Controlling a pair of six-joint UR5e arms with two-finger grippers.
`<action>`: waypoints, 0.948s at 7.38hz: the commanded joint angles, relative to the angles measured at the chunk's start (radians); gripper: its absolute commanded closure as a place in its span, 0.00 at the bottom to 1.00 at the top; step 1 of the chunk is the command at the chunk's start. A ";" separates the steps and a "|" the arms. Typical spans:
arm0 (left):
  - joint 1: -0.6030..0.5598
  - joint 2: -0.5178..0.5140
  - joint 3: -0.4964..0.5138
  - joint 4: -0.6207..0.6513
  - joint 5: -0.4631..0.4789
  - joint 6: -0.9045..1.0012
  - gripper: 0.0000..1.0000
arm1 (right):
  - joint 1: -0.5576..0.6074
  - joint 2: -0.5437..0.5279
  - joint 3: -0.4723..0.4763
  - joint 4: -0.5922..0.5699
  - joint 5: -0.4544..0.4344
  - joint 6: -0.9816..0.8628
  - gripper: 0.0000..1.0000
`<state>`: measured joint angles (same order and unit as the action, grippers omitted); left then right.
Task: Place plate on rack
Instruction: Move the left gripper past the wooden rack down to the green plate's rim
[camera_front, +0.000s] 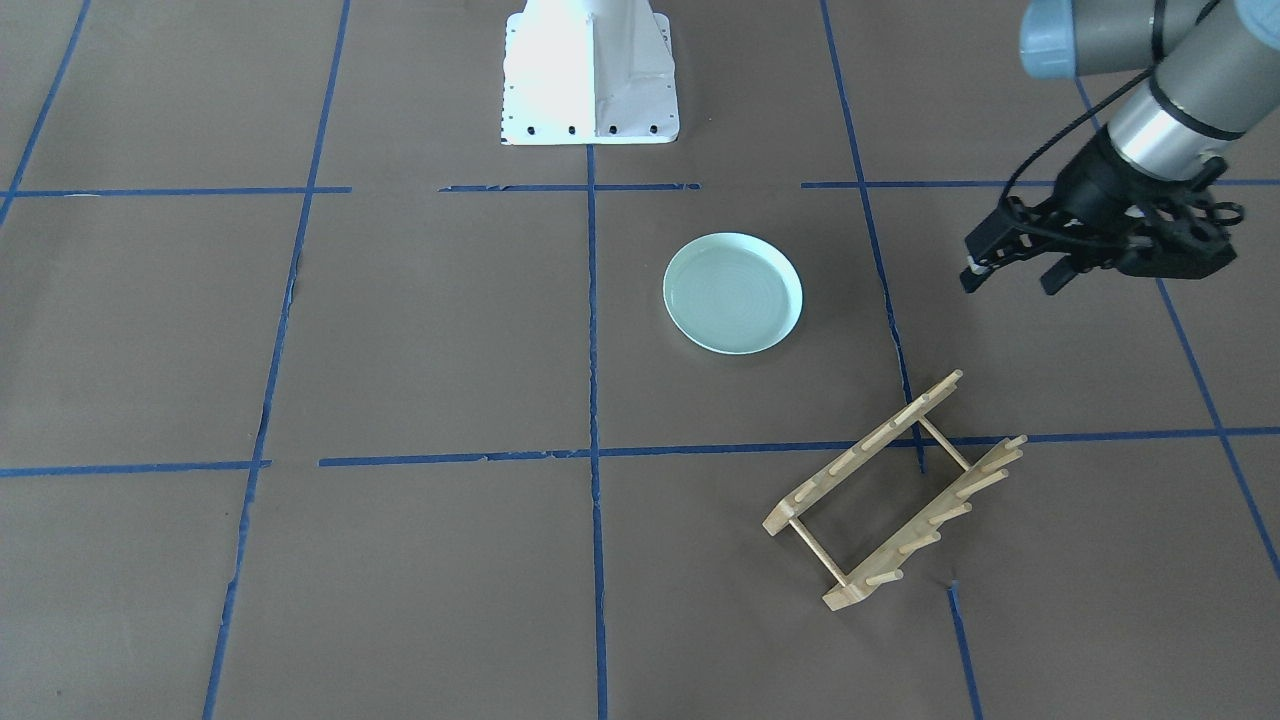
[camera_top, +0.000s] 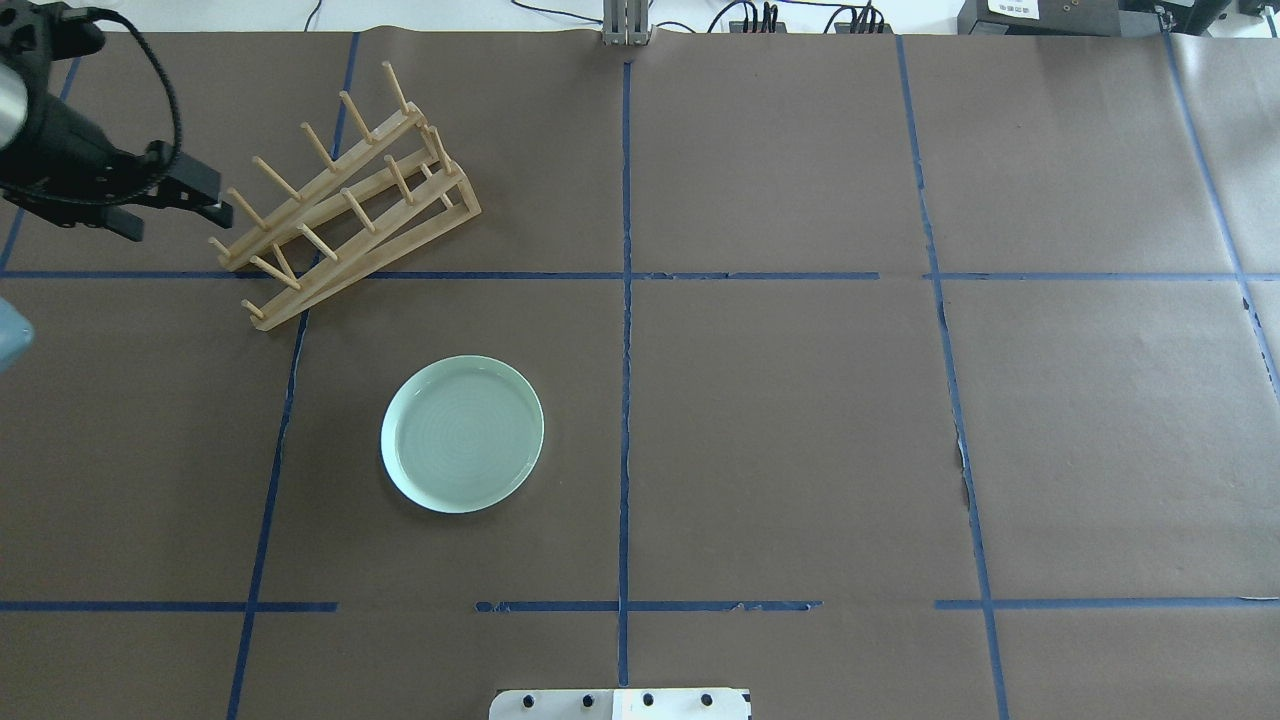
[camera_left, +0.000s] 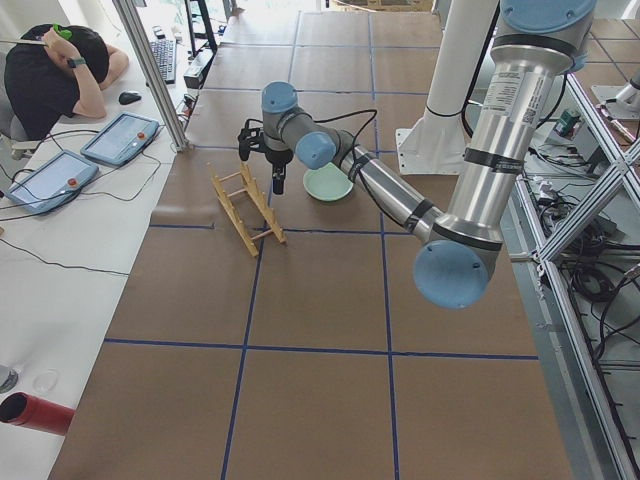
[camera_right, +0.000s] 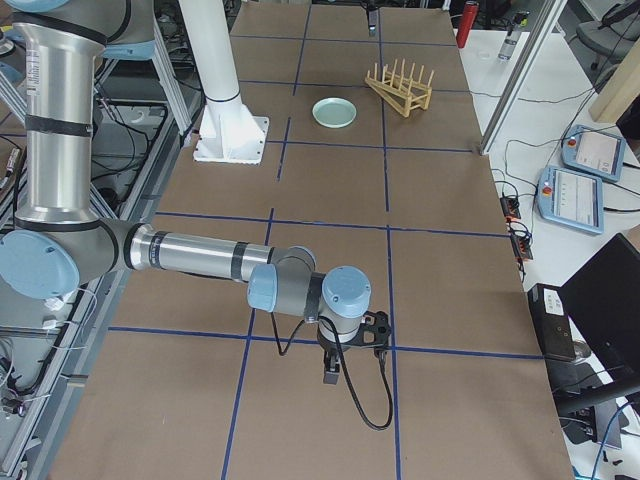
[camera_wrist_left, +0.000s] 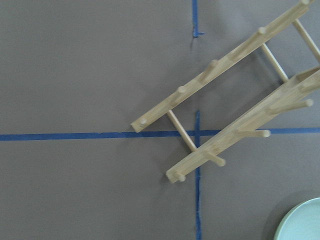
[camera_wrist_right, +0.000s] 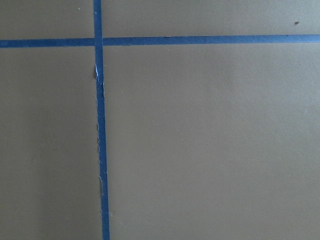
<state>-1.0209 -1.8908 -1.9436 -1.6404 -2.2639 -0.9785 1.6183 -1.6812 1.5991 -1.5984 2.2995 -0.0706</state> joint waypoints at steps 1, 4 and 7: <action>0.163 -0.220 0.075 0.135 0.100 -0.234 0.00 | 0.000 0.000 0.001 0.000 0.000 0.000 0.00; 0.332 -0.403 0.318 0.149 0.249 -0.391 0.00 | -0.001 0.000 0.001 0.000 0.000 0.000 0.00; 0.450 -0.461 0.436 0.148 0.322 -0.425 0.03 | -0.001 0.000 0.001 0.000 0.000 0.000 0.00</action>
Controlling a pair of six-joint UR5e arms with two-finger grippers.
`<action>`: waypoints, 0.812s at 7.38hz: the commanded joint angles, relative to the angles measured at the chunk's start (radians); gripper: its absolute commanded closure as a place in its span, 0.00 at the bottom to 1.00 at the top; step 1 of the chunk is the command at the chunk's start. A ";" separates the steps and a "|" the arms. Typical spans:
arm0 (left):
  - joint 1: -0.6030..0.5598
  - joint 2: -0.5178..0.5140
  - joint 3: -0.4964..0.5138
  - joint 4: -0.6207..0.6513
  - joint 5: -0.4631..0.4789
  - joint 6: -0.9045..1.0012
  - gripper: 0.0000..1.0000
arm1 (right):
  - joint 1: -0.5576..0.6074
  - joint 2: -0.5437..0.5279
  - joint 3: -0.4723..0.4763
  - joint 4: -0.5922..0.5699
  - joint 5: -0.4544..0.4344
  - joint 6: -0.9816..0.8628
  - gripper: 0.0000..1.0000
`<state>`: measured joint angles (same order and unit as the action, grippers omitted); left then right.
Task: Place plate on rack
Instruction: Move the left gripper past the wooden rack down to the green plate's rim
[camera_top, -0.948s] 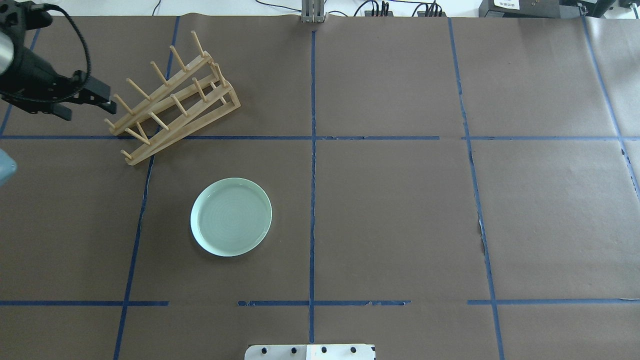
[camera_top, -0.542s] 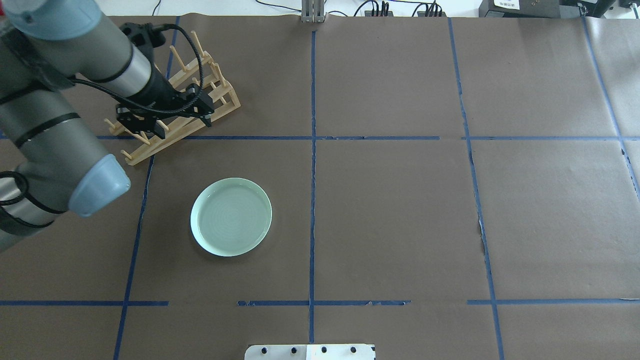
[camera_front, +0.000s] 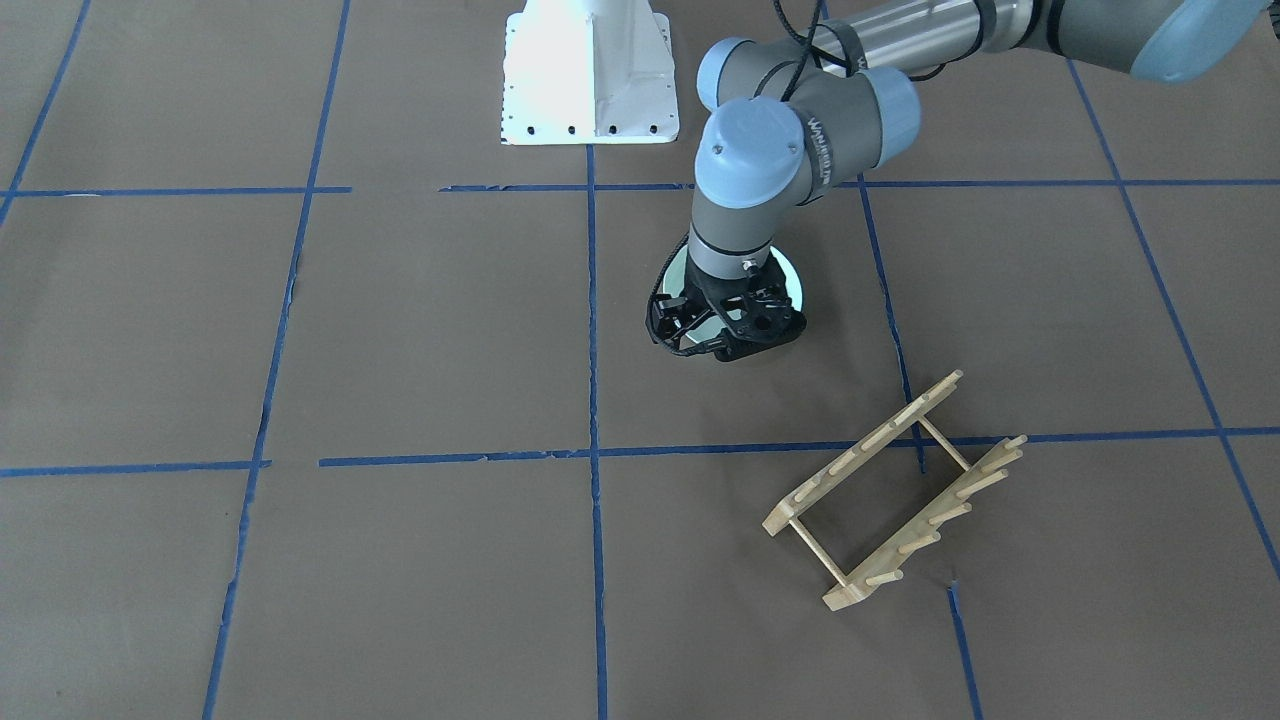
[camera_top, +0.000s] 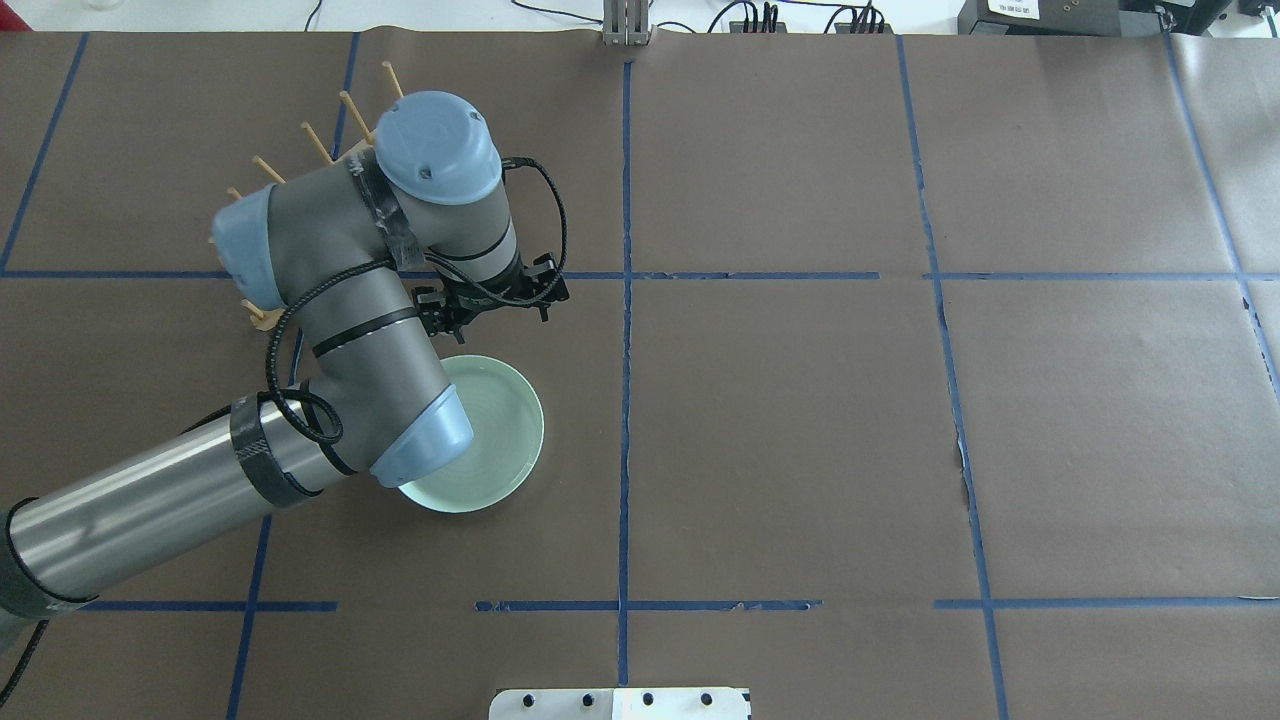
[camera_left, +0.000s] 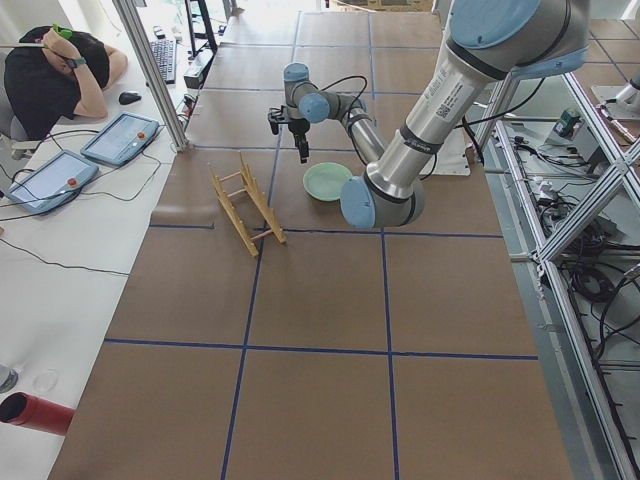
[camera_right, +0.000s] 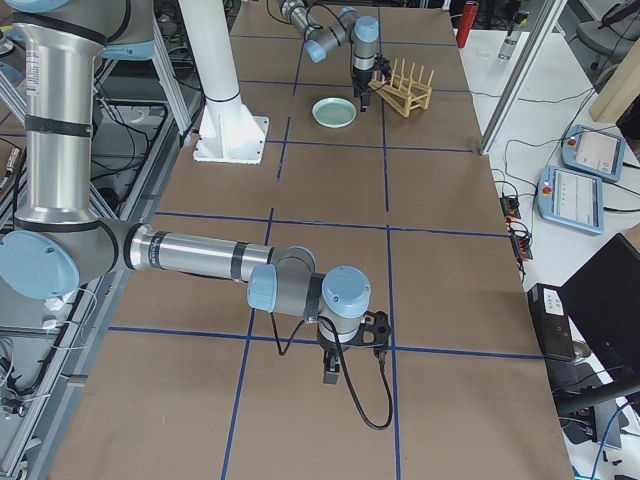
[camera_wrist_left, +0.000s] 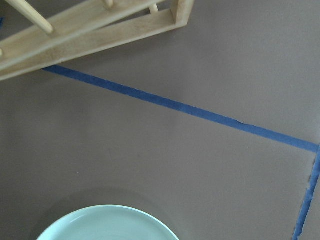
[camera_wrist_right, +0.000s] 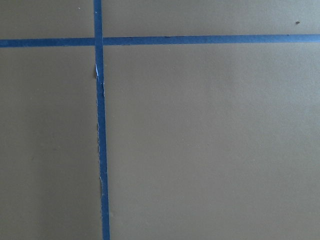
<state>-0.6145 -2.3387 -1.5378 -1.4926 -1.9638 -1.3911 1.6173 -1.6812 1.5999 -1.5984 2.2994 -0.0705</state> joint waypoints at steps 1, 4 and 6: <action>0.074 -0.005 0.031 0.000 0.049 -0.023 0.08 | 0.001 0.000 0.000 0.000 0.000 0.000 0.00; 0.130 -0.005 0.038 0.000 0.056 -0.035 0.22 | 0.001 0.000 0.000 0.000 0.000 0.000 0.00; 0.130 -0.008 0.036 -0.001 0.056 -0.054 0.49 | 0.000 0.000 0.000 0.000 0.000 0.000 0.00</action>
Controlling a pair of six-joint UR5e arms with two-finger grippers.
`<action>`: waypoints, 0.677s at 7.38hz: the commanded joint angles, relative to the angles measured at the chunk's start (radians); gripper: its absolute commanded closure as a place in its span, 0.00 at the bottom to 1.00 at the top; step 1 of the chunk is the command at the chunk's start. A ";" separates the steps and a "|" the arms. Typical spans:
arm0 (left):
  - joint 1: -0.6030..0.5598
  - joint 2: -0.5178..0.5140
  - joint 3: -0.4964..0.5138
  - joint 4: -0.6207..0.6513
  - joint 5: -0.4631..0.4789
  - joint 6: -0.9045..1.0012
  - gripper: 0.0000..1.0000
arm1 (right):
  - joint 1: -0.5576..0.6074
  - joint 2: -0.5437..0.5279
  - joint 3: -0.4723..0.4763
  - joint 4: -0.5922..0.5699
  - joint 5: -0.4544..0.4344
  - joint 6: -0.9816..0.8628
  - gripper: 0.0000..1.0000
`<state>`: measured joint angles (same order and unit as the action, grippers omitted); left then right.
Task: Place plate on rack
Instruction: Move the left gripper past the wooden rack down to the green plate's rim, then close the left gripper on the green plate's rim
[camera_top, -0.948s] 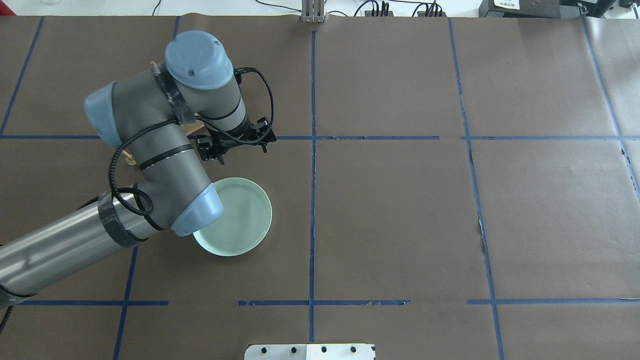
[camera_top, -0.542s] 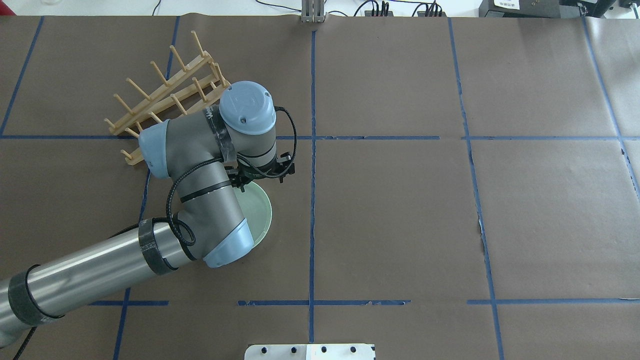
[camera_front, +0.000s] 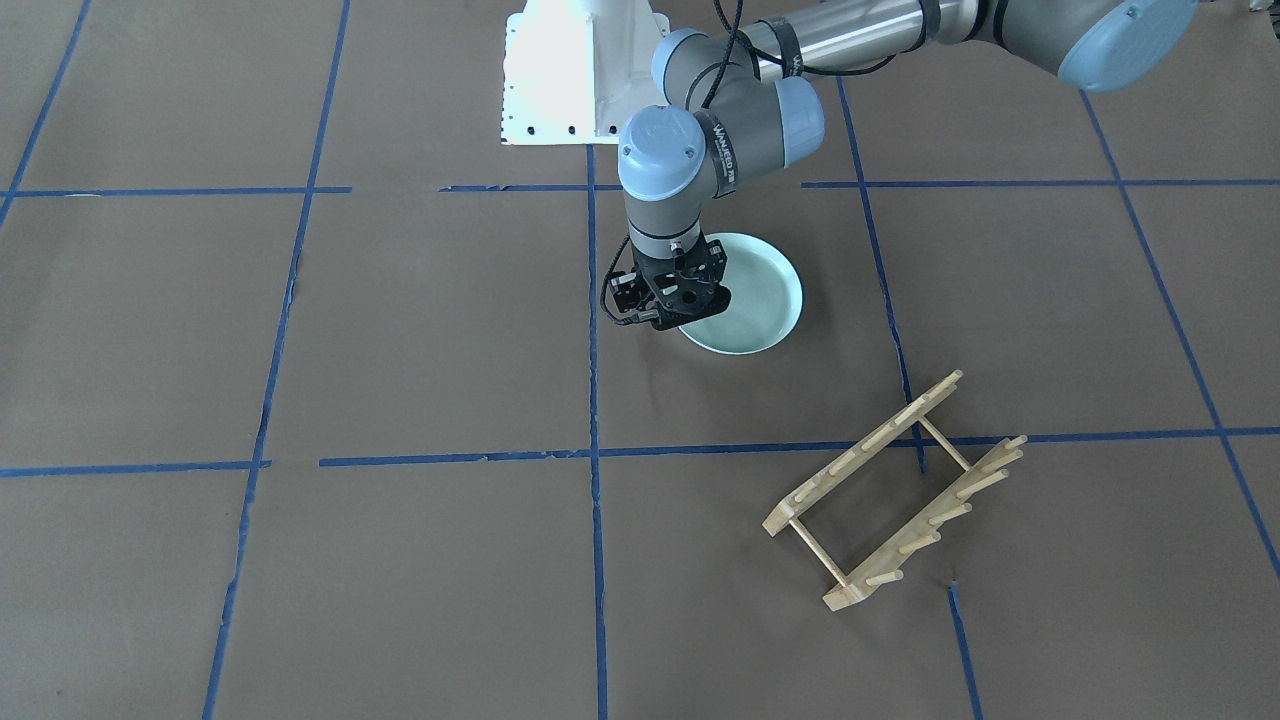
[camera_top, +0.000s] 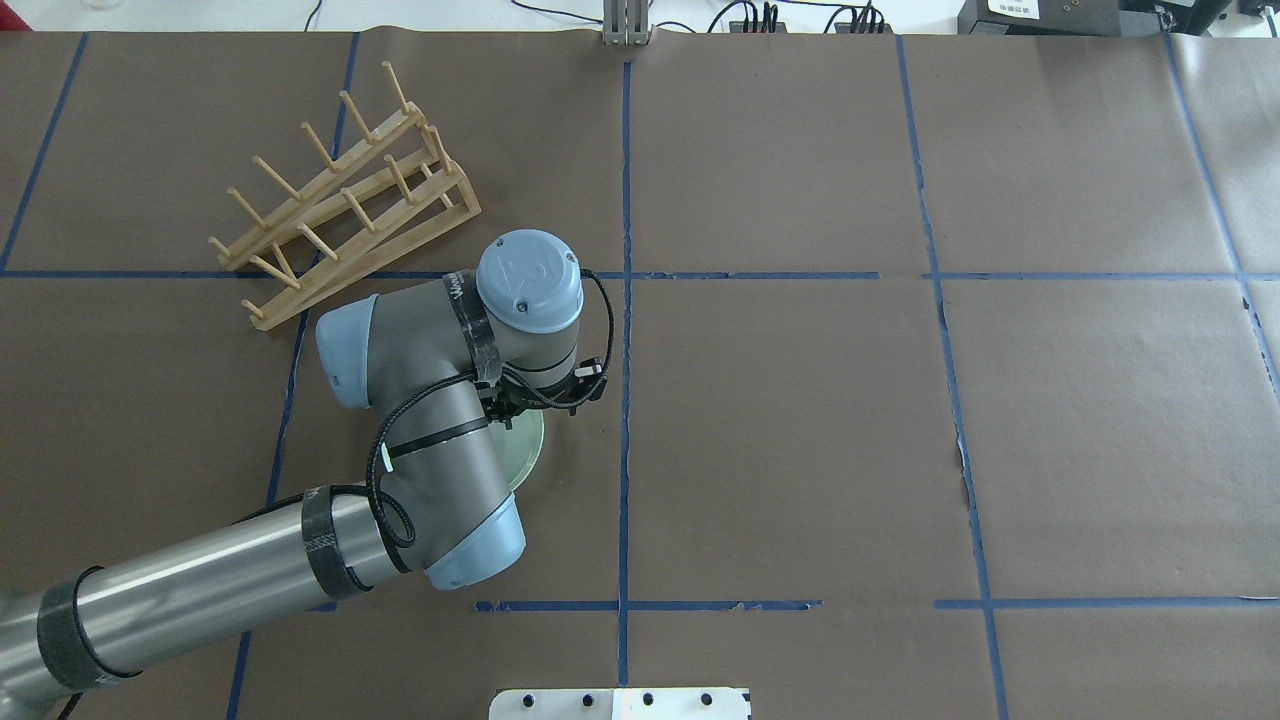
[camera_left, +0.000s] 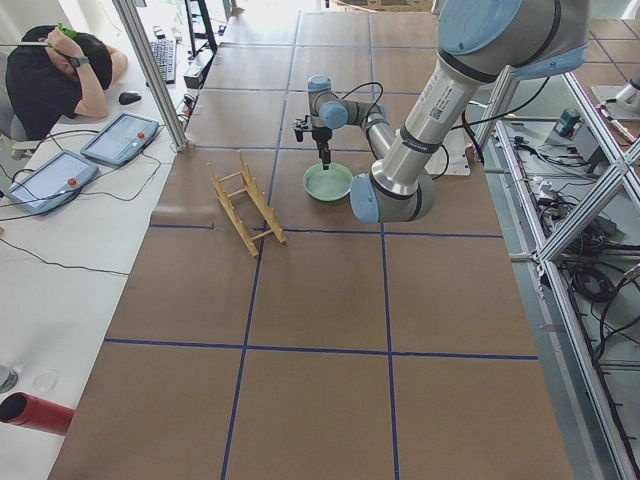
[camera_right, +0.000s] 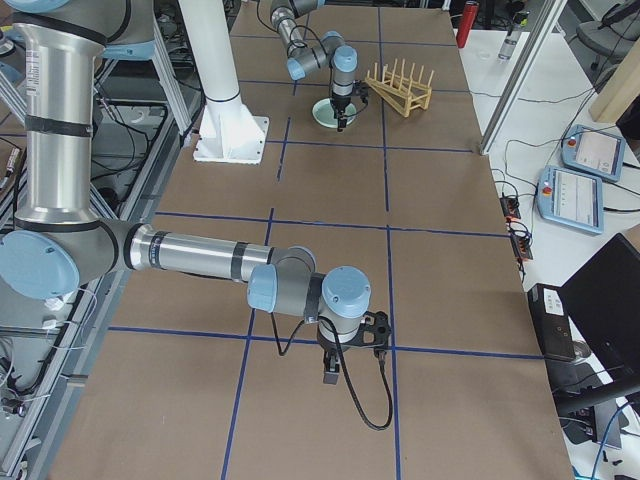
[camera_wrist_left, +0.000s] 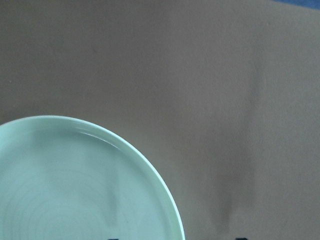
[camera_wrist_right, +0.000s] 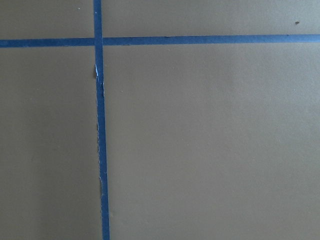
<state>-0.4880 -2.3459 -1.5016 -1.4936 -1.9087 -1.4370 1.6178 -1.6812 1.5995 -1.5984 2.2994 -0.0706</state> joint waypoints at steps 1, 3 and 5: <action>0.003 0.002 0.000 -0.001 0.000 -0.008 0.63 | 0.000 0.000 0.000 0.000 0.000 0.000 0.00; 0.003 0.007 0.001 -0.001 0.000 -0.008 0.71 | -0.001 0.000 0.000 0.000 0.000 0.000 0.00; 0.005 0.007 0.001 -0.001 0.000 -0.008 0.71 | 0.001 0.000 0.000 0.000 0.000 0.000 0.00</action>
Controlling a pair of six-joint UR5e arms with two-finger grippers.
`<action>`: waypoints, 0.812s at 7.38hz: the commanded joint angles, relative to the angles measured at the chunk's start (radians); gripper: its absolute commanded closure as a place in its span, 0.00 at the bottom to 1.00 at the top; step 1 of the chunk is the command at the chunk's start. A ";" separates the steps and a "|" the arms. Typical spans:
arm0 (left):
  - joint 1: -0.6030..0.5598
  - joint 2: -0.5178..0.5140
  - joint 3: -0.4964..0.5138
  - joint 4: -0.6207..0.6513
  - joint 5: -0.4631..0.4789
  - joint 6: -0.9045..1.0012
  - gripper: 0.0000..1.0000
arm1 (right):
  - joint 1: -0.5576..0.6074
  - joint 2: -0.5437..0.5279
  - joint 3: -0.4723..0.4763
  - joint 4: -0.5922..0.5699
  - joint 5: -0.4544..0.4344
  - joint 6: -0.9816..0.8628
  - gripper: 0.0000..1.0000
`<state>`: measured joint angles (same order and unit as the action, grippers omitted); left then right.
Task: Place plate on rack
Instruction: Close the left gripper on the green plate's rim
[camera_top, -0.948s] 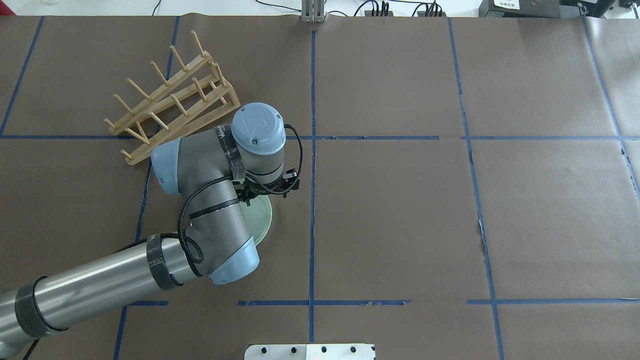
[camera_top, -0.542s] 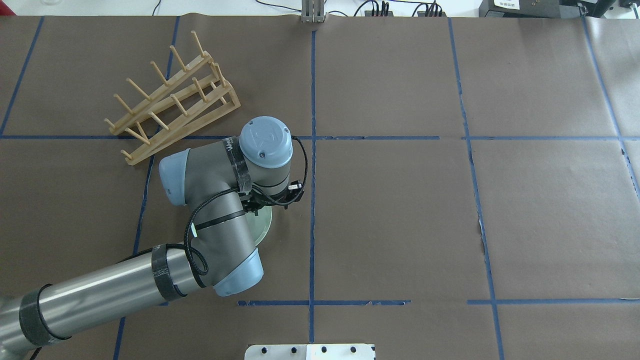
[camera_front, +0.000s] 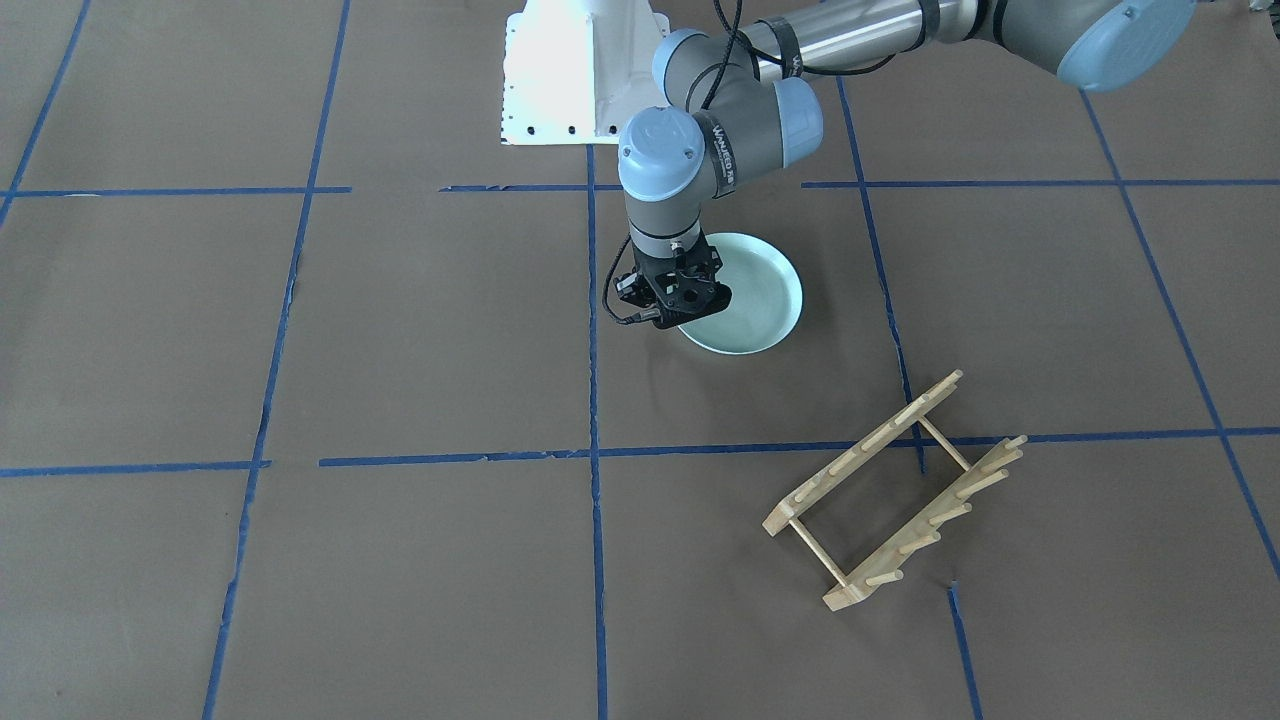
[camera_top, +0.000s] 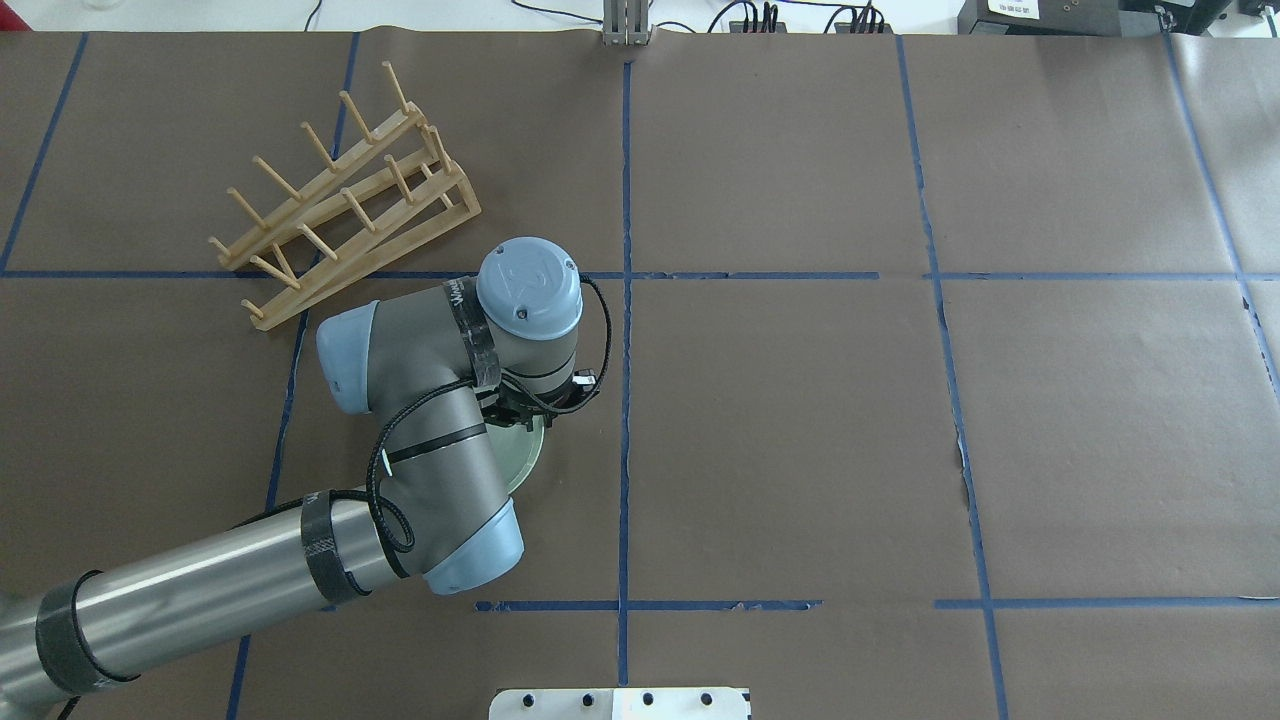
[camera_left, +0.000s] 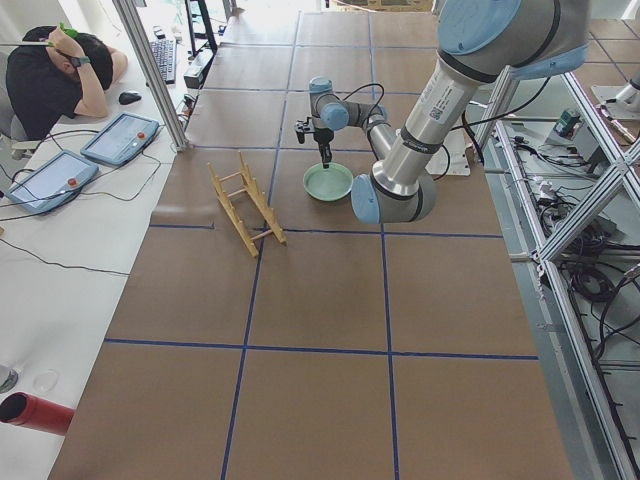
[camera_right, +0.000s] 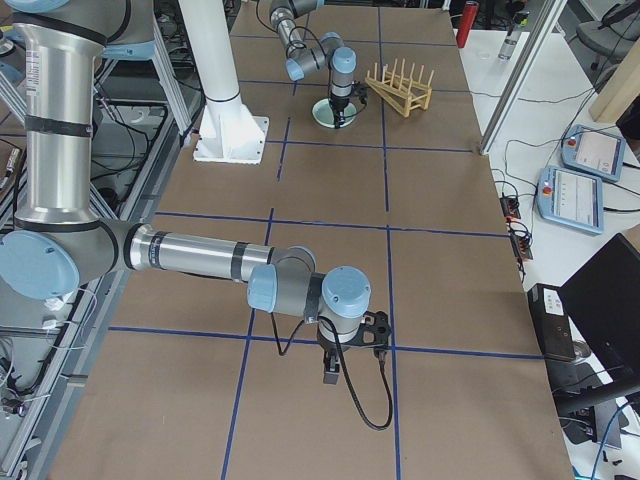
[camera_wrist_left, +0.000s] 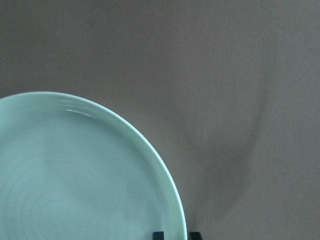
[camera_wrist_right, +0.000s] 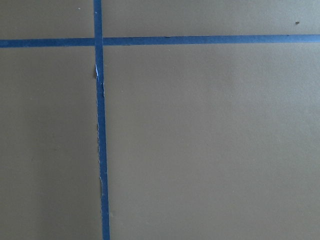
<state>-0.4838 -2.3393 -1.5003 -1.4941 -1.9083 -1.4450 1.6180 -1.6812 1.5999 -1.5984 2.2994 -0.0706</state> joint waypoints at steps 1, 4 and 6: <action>-0.001 0.003 0.000 0.000 0.000 0.000 0.86 | 0.000 0.000 0.000 0.000 0.000 0.000 0.00; -0.004 0.006 -0.036 -0.008 -0.006 -0.002 1.00 | -0.001 0.000 0.000 0.000 0.000 0.000 0.00; -0.062 0.005 -0.267 -0.009 -0.015 0.000 1.00 | 0.000 0.000 -0.002 0.000 0.000 0.000 0.00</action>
<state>-0.5095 -2.3335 -1.6367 -1.5011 -1.9177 -1.4455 1.6177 -1.6812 1.5992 -1.5984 2.2994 -0.0705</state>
